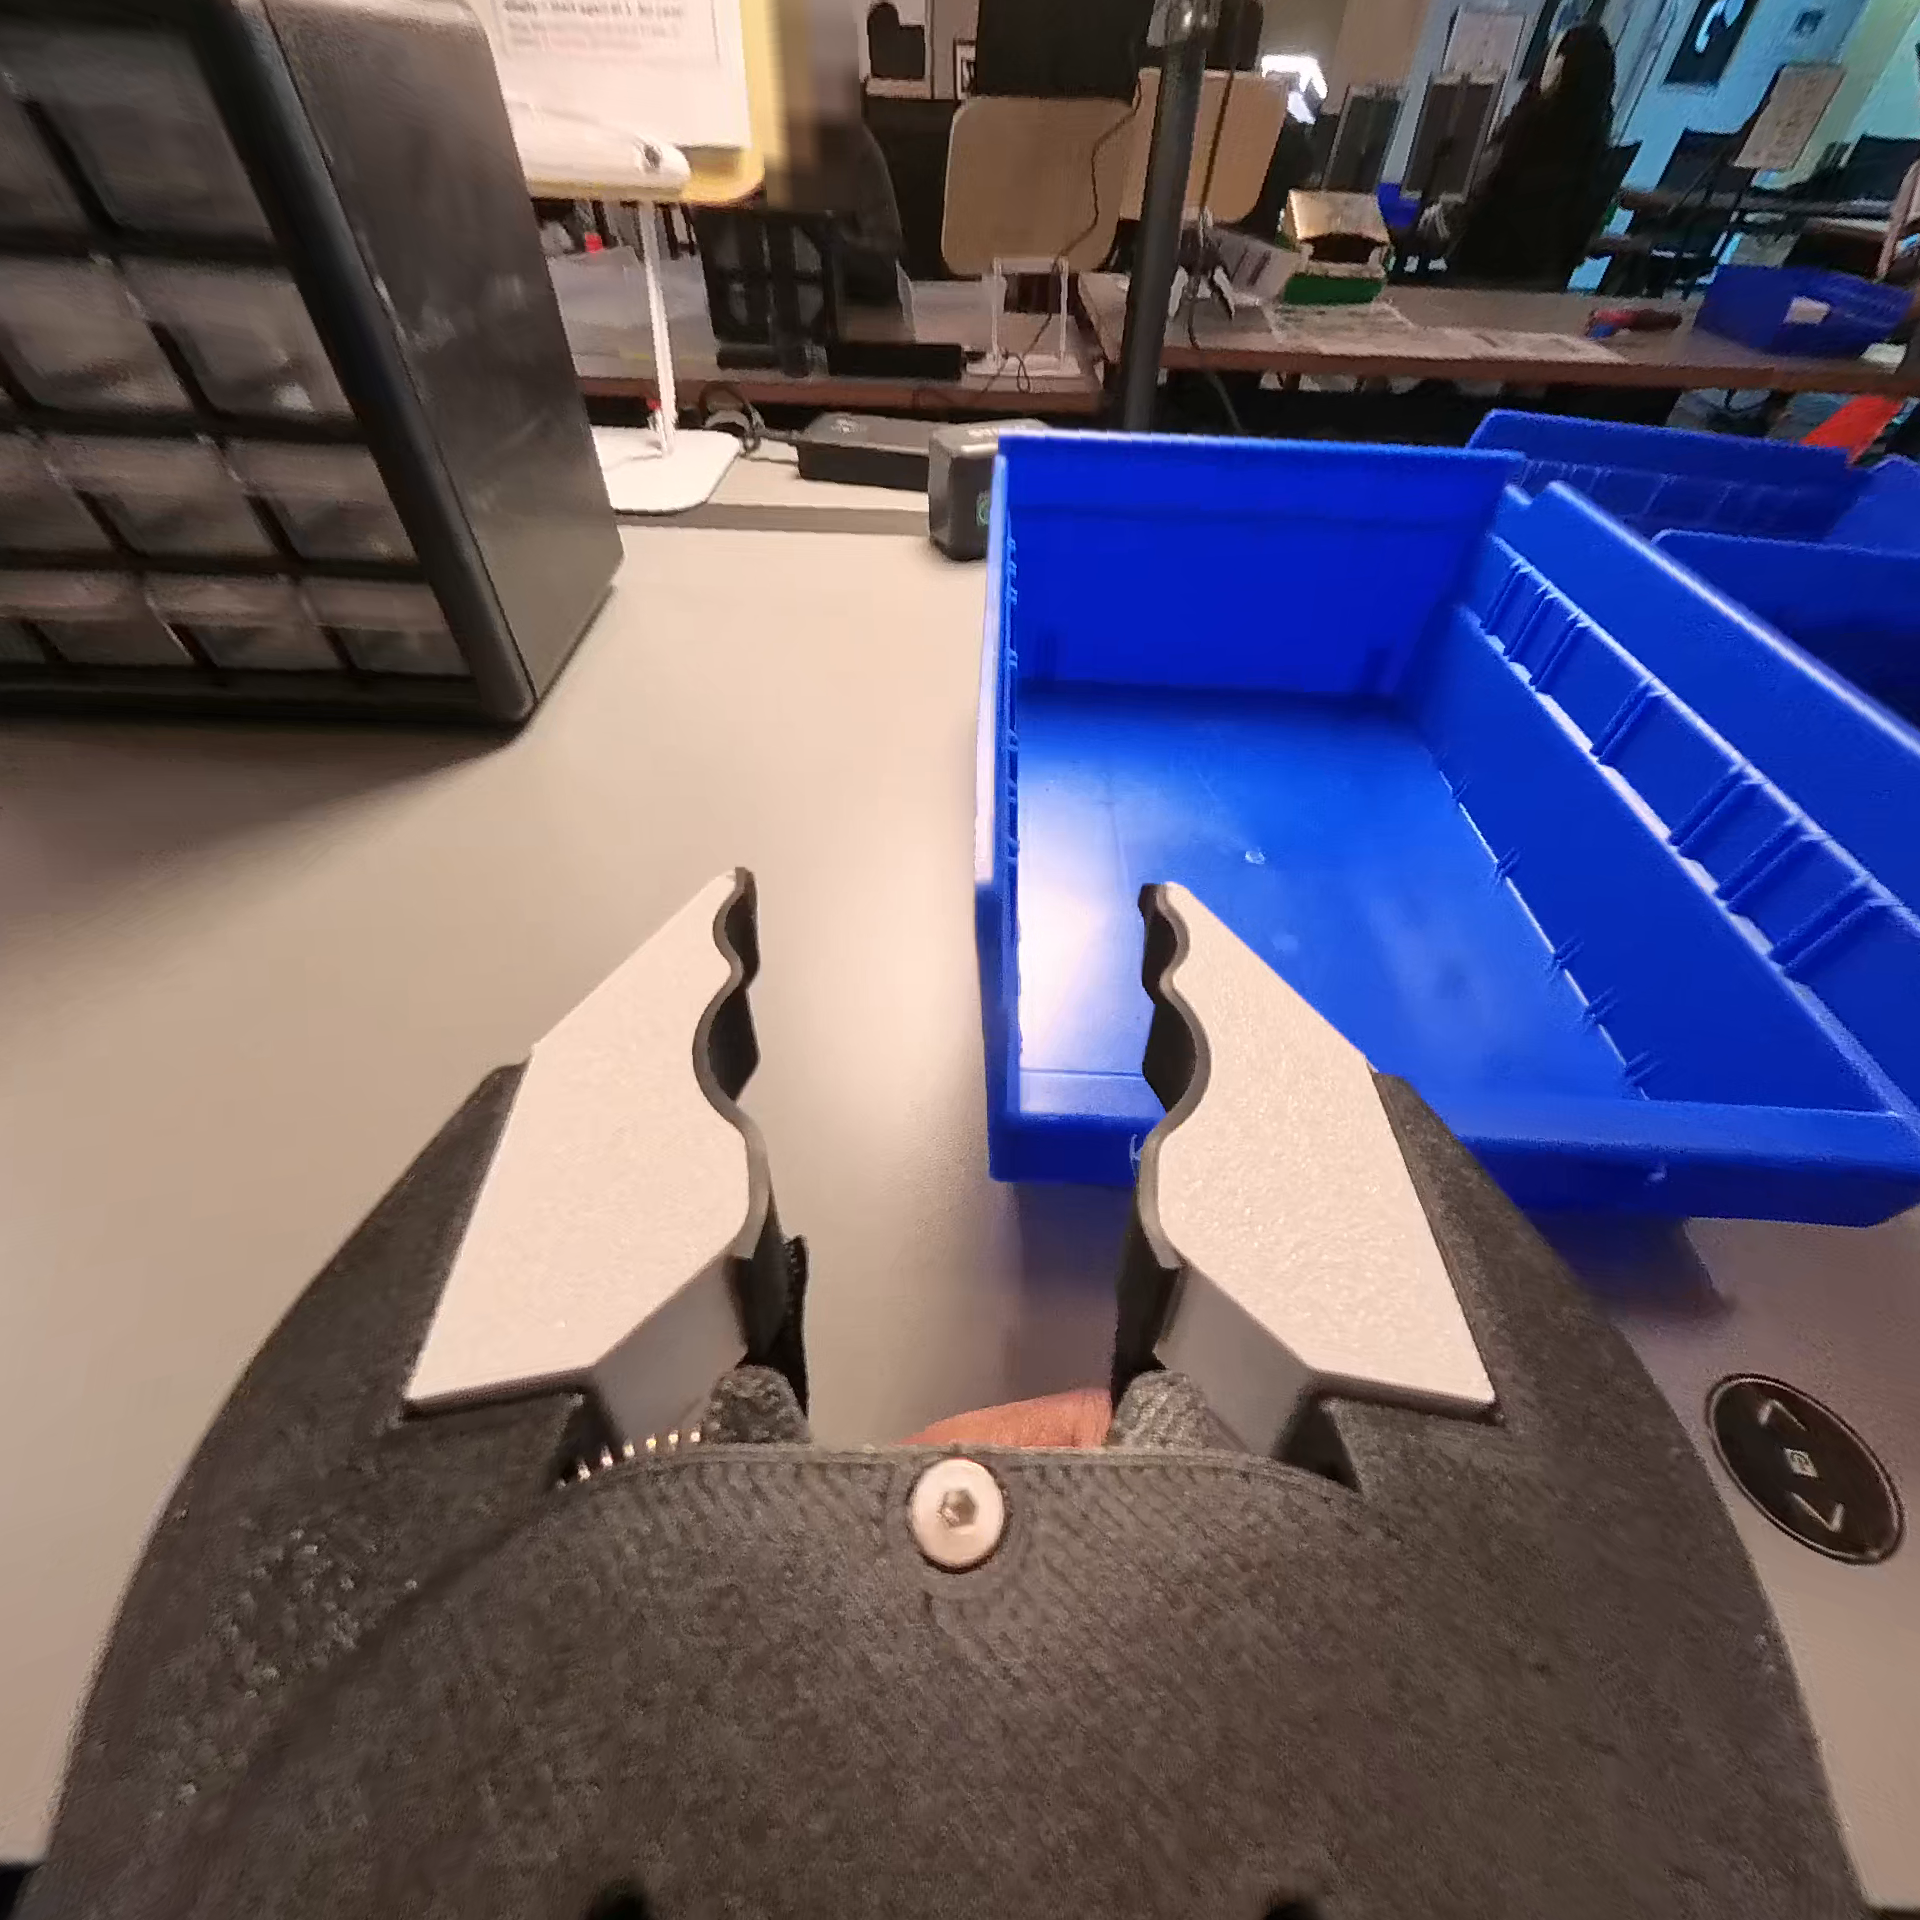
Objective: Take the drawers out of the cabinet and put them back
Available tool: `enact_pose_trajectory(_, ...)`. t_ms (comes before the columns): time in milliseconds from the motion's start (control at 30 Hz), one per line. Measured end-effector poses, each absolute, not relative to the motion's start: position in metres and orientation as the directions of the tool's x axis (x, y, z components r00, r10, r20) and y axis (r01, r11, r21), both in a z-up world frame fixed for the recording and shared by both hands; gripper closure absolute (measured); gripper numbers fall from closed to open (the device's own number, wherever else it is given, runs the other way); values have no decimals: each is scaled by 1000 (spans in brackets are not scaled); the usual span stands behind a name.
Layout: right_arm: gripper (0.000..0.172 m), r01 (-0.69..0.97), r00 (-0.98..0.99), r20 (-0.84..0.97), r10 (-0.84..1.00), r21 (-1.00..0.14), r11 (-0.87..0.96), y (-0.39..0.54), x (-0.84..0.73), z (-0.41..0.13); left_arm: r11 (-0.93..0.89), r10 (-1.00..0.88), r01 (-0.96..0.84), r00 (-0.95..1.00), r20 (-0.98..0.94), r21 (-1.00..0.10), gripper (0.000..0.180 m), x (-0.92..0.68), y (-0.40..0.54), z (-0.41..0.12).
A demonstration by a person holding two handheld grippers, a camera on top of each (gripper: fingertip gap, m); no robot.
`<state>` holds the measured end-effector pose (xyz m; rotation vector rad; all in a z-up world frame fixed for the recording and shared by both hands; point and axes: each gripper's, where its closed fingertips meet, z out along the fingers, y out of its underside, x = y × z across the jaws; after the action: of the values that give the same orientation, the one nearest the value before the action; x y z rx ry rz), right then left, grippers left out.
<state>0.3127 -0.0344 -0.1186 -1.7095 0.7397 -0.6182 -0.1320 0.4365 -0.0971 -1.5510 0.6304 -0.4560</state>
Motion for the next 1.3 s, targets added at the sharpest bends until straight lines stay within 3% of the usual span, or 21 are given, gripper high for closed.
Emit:
enact_pose_trajectory(167,100,-190,649,38,-760,-959,-210,-24,329,-131,-25,-644,-172,756,-116,-985,117,-115,448,-109)
enact_pose_trajectory(367,137,-239,639,26,-768,-943,-230,-13,337,-144,-62,-676,-244,723,-139,-968,129,-90,457,-130)
enact_pose_trajectory(533,163,-239,604,28,-797,-947,-214,-23,344,-145,-64,-668,-251,730,-145,-966,158,-81,466,-133)
enact_pose_trajectory(633,164,-223,621,47,-783,-946,-234,-25,341,-145,-82,-663,-255,736,-138,-963,176,-80,473,-136)
enact_pose_trajectory(1300,165,-114,777,102,-621,-948,-298,-21,276,-145,-10,-868,-265,480,-124,-964,178,-108,368,-133)
